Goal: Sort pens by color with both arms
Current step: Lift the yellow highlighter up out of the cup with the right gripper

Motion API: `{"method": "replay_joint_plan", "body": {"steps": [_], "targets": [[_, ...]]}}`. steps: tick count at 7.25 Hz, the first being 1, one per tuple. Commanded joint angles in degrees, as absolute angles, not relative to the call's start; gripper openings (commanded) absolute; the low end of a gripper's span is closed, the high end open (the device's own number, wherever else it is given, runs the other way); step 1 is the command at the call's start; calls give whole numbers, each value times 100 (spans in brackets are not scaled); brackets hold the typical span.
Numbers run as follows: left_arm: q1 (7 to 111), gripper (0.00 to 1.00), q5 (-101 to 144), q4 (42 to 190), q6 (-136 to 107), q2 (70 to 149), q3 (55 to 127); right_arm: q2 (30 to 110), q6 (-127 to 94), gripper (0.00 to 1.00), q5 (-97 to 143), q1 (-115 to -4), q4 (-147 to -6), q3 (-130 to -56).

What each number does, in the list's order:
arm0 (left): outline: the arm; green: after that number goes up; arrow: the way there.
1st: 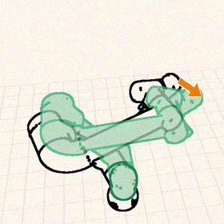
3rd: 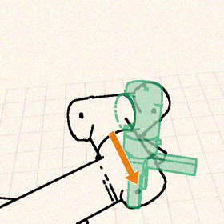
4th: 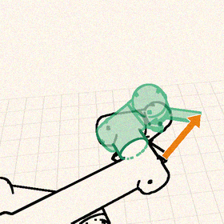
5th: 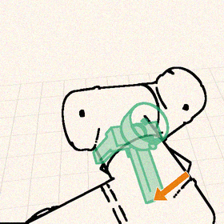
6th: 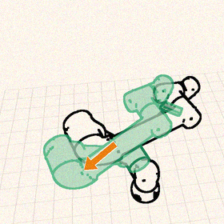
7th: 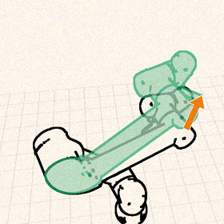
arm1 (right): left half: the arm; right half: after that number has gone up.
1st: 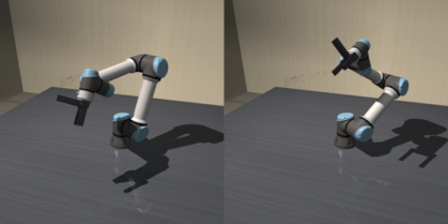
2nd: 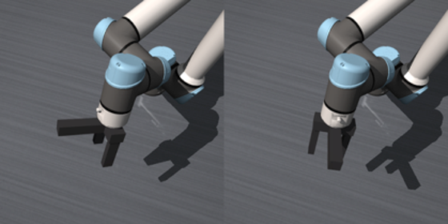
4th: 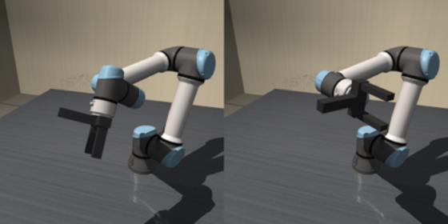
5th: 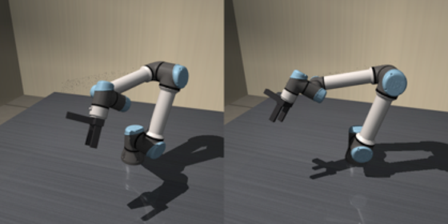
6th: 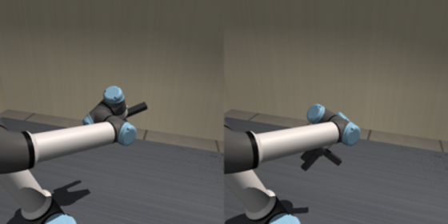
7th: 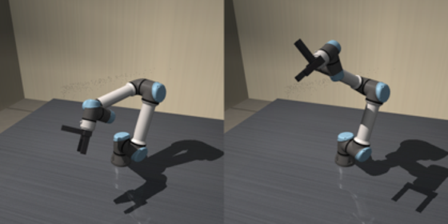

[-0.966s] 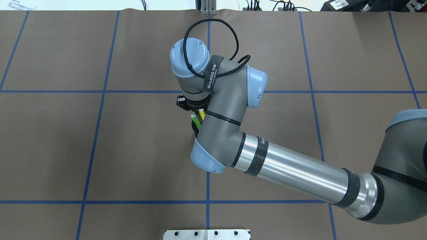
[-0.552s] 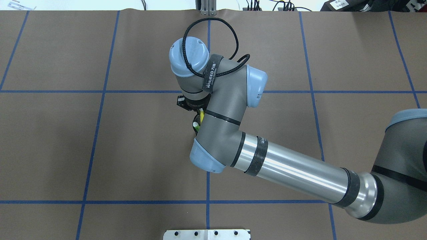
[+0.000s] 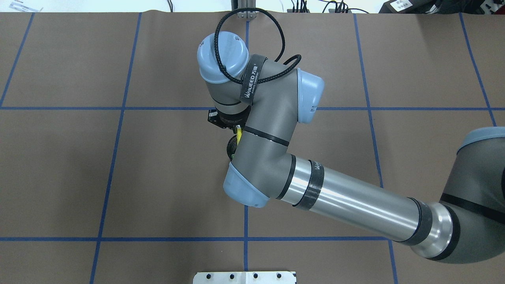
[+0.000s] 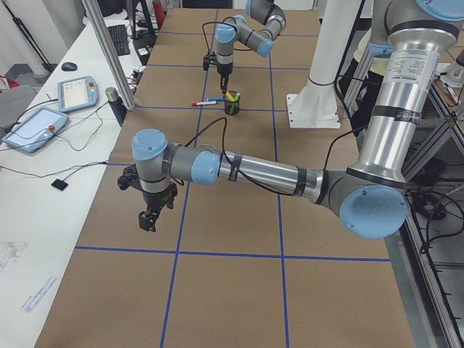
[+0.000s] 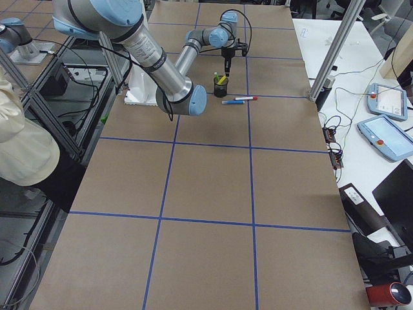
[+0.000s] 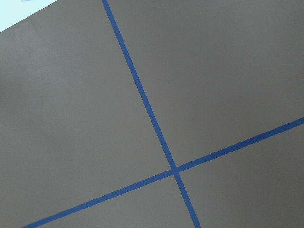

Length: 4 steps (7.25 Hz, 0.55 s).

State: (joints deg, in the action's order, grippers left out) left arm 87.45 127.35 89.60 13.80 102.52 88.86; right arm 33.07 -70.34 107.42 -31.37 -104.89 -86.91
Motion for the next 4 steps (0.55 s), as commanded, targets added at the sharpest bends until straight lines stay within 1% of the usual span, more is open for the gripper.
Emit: {"method": "replay_joint_plan", "body": {"steps": [1, 3, 4], "targets": [[8745, 99, 12735, 8965, 1371, 10239, 8903, 3278, -6891, 0, 10766, -3461, -10757, -9095], [8745, 99, 12735, 8965, 1371, 10230, 8895, 3234, -6594, 0, 10958, -3900, -10784, -9123], [8745, 99, 12735, 8965, 1371, 10222, 8895, 3226, -6313, 0, 11247, -4068, -10810, -8949]]}}
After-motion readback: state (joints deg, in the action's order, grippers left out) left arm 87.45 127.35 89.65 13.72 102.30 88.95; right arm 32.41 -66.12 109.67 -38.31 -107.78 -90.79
